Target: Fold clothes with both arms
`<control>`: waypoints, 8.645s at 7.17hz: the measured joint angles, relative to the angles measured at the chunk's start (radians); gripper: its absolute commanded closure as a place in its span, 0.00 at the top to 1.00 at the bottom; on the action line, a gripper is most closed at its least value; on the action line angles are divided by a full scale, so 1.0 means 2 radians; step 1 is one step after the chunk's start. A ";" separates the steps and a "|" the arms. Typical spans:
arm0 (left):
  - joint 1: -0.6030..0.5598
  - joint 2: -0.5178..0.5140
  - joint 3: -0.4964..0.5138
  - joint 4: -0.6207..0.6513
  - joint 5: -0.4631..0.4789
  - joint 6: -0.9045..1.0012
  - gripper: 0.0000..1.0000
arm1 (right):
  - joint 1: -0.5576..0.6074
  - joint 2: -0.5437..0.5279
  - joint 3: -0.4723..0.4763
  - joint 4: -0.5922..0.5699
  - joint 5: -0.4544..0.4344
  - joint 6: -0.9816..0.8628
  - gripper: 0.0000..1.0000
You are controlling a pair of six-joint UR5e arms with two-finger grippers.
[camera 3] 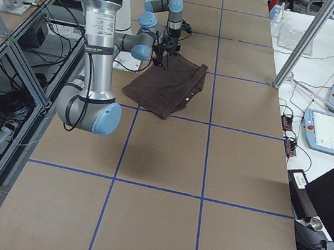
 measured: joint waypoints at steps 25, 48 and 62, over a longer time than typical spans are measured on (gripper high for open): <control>-0.222 -0.195 0.362 -0.241 0.041 0.223 1.00 | 0.022 0.043 -0.083 -0.016 -0.002 -0.028 1.00; -0.215 -0.079 0.082 -0.073 0.009 0.290 1.00 | 0.087 0.206 -0.247 -0.300 0.136 -0.349 1.00; -0.215 -0.078 0.084 -0.077 0.003 0.296 1.00 | 0.205 0.344 -0.481 -0.145 0.163 -0.382 1.00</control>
